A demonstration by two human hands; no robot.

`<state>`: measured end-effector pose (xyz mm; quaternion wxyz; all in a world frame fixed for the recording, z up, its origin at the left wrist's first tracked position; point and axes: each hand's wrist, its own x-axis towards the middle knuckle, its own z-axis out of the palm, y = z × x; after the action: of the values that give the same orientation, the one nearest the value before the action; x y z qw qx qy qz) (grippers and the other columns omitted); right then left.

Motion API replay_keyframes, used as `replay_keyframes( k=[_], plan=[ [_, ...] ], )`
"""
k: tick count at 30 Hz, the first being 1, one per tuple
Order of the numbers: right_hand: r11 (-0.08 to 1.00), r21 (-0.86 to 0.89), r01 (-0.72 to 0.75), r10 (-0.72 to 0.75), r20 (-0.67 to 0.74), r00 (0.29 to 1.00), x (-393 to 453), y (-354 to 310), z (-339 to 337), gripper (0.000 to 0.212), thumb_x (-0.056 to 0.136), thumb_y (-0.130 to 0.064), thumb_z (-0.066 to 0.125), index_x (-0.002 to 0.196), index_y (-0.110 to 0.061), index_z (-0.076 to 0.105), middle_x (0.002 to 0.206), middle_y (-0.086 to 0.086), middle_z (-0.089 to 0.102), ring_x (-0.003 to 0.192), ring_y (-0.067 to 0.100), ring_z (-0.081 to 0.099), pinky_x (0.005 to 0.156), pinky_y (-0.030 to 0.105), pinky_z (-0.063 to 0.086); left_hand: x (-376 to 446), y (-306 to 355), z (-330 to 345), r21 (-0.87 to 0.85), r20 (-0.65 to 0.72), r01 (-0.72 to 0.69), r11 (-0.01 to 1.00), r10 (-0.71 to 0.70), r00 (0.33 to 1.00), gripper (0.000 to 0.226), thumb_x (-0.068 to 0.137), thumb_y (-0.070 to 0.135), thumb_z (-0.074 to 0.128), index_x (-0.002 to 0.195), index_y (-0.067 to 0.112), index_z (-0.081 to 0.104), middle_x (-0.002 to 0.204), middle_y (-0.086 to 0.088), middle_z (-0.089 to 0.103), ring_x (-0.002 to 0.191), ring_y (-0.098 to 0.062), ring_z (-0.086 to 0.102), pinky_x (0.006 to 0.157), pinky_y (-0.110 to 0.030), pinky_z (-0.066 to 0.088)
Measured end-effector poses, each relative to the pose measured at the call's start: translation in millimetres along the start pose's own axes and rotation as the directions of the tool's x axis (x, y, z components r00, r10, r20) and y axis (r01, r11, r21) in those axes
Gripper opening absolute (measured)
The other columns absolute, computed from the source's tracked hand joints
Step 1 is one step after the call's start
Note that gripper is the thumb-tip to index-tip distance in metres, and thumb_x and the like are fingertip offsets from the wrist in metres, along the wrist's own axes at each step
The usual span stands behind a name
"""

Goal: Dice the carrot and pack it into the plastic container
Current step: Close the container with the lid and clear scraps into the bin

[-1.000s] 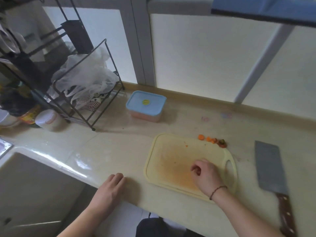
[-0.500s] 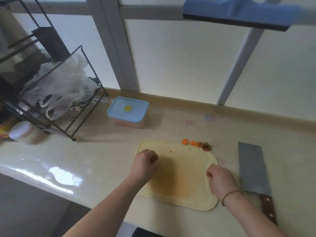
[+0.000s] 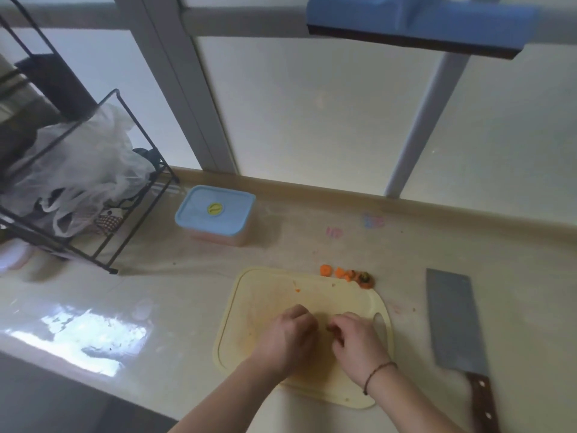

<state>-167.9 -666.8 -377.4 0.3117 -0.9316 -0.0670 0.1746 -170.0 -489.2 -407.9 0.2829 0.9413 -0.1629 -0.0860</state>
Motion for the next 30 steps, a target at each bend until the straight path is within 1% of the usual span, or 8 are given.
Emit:
replay_keyframes(
  k=[5,9,13,15,17,19,23,30],
  plan=[
    [0.998,0.062,0.016,-0.009,-0.115,0.993,-15.1,11.8,-12.7,0.027,0.094,-0.01,0.053,0.116,-0.017,0.068,0.109,-0.01,0.063,0.098,0.004,0.057,0.088,0.007,0.037,-10.6,-11.7,-23.8,-0.015,-0.148,-0.051,0.999,0.048,0.988,0.023,0.095,0.03,0.054,0.098,0.015,0.07,0.1,-0.001,0.066,0.088,-0.021,0.061,0.074,-0.028,0.051],
    [0.909,0.218,-0.355,0.41,-0.317,0.855,-37.5,44.4,-36.2,0.027,0.085,-0.008,0.066,0.112,-0.01,0.068,0.108,0.007,0.069,0.082,0.017,0.058,0.086,0.028,0.046,-34.5,-46.4,-43.6,-0.138,-0.468,0.308,0.941,-0.336,0.817,0.022,0.089,0.024,0.064,0.103,0.01,0.073,0.11,-0.006,0.068,0.105,-0.021,0.054,0.094,-0.026,0.041],
    [0.782,0.268,-0.563,0.608,-0.131,0.783,-38.6,51.9,-38.7,0.051,0.084,-0.023,0.072,0.13,-0.008,0.056,0.122,0.008,0.063,0.103,0.025,0.06,0.093,0.033,0.043,-43.9,-54.9,-48.5,-0.291,-0.271,0.611,0.736,-0.676,0.685,0.041,0.093,0.014,0.069,0.132,0.005,0.061,0.133,-0.012,0.061,0.125,-0.036,0.051,0.107,-0.044,0.04],
    [0.75,0.318,-0.58,0.635,-0.104,0.765,-33.7,43.1,-33.1,0.046,0.083,-0.025,0.073,0.123,-0.006,0.06,0.112,0.007,0.066,0.102,0.025,0.061,0.09,0.033,0.045,-42.2,-49.9,-46.3,-0.373,-0.244,0.613,0.696,-0.711,0.659,0.043,0.094,0.013,0.067,0.135,0.006,0.059,0.135,-0.012,0.061,0.128,-0.034,0.05,0.108,-0.045,0.04],
    [0.753,0.302,-0.585,0.64,-0.132,0.756,-30.2,33.5,-30.5,0.018,0.081,-0.025,0.072,0.083,-0.011,0.062,0.082,0.004,0.064,0.075,0.024,0.058,0.069,0.031,0.046,-40.3,-45.3,-44.5,-0.448,-0.227,0.61,0.654,-0.743,0.63,0.042,0.094,0.012,0.065,0.135,0.008,0.06,0.135,-0.012,0.062,0.126,-0.033,0.053,0.107,-0.046,0.044],
    [0.75,0.297,-0.592,0.65,-0.162,0.742,-26.5,28.5,-30.1,0.036,0.081,-0.022,0.071,0.062,-0.014,0.04,0.059,0.003,0.045,0.054,0.022,0.042,0.051,0.028,0.032,-39.8,-42.8,-44.5,-0.498,-0.209,0.611,0.615,-0.769,0.604,0.041,0.094,0.014,0.065,0.134,0.01,0.061,0.133,-0.011,0.063,0.124,-0.032,0.054,0.105,-0.047,0.046],
    [0.751,0.304,-0.586,0.648,-0.175,0.741,-25.3,27.0,-31.9,0.04,0.082,-0.017,0.069,0.059,-0.015,0.036,0.056,0.002,0.037,0.05,0.021,0.035,0.047,0.026,0.025,-39.8,-38.7,-51.4,-0.627,-0.123,0.604,0.491,-0.829,0.546,0.037,0.096,0.024,0.064,0.132,0.017,0.062,0.128,-0.007,0.064,0.12,-0.028,0.058,0.102,-0.047,0.05],
    [0.759,0.33,-0.562,0.63,-0.155,0.761,-32.3,34.2,-28.6,0.017,0.08,-0.016,0.072,0.076,0.0,0.066,0.078,0.015,0.068,0.074,0.031,0.063,0.06,0.028,0.042,-45.8,-33.1,-59.0,-0.791,-0.082,0.505,0.345,-0.878,0.471,0.023,0.097,0.02,0.065,0.12,0.017,0.066,0.115,-0.003,0.065,0.102,-0.02,0.06,0.076,-0.033,0.044]
  ],
)
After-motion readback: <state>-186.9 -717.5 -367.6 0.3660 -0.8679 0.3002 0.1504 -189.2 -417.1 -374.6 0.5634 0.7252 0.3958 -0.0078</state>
